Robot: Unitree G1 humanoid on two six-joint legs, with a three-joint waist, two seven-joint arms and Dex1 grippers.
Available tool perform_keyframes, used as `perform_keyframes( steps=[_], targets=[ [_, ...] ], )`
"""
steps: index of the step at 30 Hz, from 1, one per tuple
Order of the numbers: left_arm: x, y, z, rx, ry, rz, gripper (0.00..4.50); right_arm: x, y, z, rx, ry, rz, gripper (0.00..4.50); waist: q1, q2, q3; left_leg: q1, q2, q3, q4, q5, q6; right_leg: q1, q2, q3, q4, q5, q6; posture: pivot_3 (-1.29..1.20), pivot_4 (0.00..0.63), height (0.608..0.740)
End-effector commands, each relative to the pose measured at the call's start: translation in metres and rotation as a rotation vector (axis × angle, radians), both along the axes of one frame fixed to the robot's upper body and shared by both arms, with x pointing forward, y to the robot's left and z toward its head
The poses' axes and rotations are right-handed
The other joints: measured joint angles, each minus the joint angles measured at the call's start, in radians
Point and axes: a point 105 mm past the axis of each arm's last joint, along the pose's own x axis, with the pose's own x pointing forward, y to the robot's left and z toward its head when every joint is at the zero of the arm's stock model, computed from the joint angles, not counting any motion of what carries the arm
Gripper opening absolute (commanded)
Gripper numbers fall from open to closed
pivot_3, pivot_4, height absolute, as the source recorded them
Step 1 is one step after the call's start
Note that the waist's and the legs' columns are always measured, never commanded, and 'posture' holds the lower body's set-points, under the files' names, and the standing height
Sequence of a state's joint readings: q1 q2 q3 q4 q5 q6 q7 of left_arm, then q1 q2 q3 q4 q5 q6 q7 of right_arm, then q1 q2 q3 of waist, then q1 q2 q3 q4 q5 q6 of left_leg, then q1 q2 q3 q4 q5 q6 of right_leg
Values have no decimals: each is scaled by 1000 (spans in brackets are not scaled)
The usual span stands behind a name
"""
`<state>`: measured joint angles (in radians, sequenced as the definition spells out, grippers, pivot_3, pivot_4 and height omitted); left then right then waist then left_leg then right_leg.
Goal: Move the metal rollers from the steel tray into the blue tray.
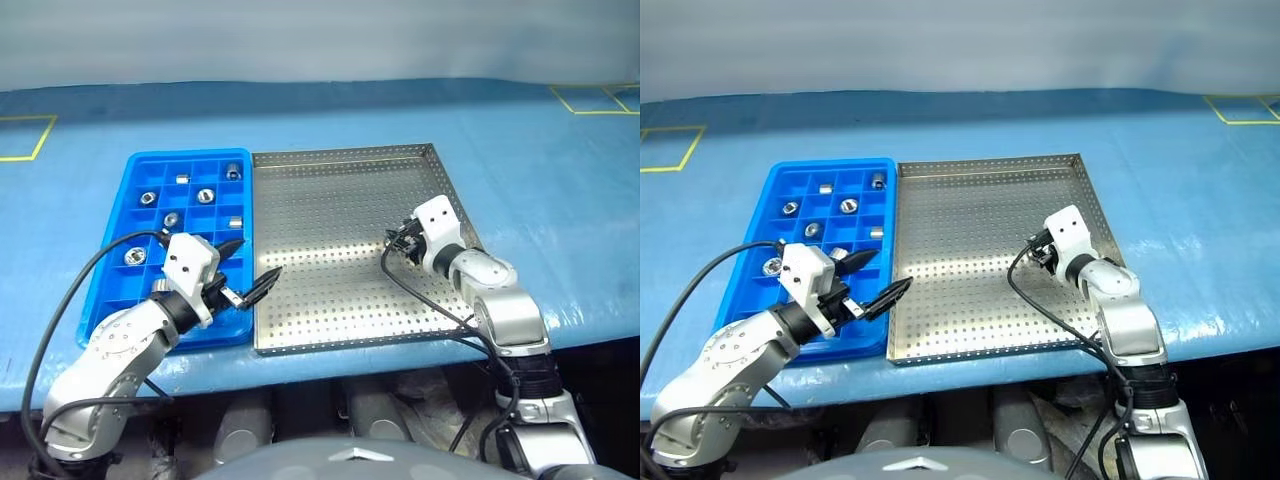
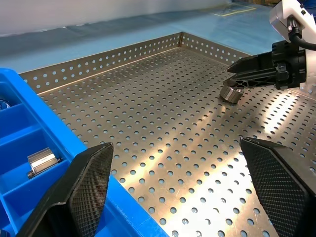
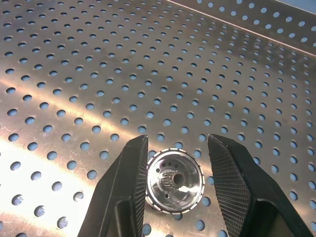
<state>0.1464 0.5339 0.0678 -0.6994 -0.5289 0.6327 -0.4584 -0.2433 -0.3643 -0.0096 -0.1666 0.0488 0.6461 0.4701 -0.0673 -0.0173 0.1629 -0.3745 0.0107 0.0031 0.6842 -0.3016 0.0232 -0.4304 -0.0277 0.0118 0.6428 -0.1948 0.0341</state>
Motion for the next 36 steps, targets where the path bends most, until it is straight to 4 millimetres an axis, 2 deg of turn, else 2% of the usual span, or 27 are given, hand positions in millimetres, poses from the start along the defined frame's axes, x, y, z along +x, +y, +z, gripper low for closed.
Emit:
perform_keyframes(
  steps=[1,5,12,19,27,33,36],
  targets=[
    [-1,0,2,8,-12,-7,4500,0,0,8,33,-29,-5,2024,0,0,0,0,0,0,0,0,0,0,0,0,0,0,0,-120,150,740],
    [-1,1,2,11,-11,-4,4500,3,-2,11,37,-52,-28,2893,0,0,0,0,0,0,0,0,0,0,0,0,0,0,0,-121,150,740],
    [0,1,1,15,-10,-1,4500,5,-11,4,63,-23,-88,2893,0,0,0,0,0,1,0,0,0,0,0,1,0,0,1,-126,150,740],
    [1,2,1,17,-11,1,4500,2,-8,-11,105,38,-80,2893,-1,0,0,1,0,1,0,0,0,0,0,1,0,0,1,-127,150,740],
    [1,4,0,21,-10,11,4500,3,1,-17,156,64,-63,2893,-1,0,0,1,0,1,0,0,1,0,0,2,0,1,1,-121,150,740],
    [1,6,0,27,-14,21,4500,7,1,-21,166,70,-76,2893,-1,0,0,1,0,2,0,0,1,0,0,2,0,1,1,-116,150,740],
    [1,6,0,28,-14,24,4500,8,1,-17,159,47,-76,2012,-1,0,0,1,0,2,0,0,1,0,0,2,0,1,2,-115,150,740]
  ],
)
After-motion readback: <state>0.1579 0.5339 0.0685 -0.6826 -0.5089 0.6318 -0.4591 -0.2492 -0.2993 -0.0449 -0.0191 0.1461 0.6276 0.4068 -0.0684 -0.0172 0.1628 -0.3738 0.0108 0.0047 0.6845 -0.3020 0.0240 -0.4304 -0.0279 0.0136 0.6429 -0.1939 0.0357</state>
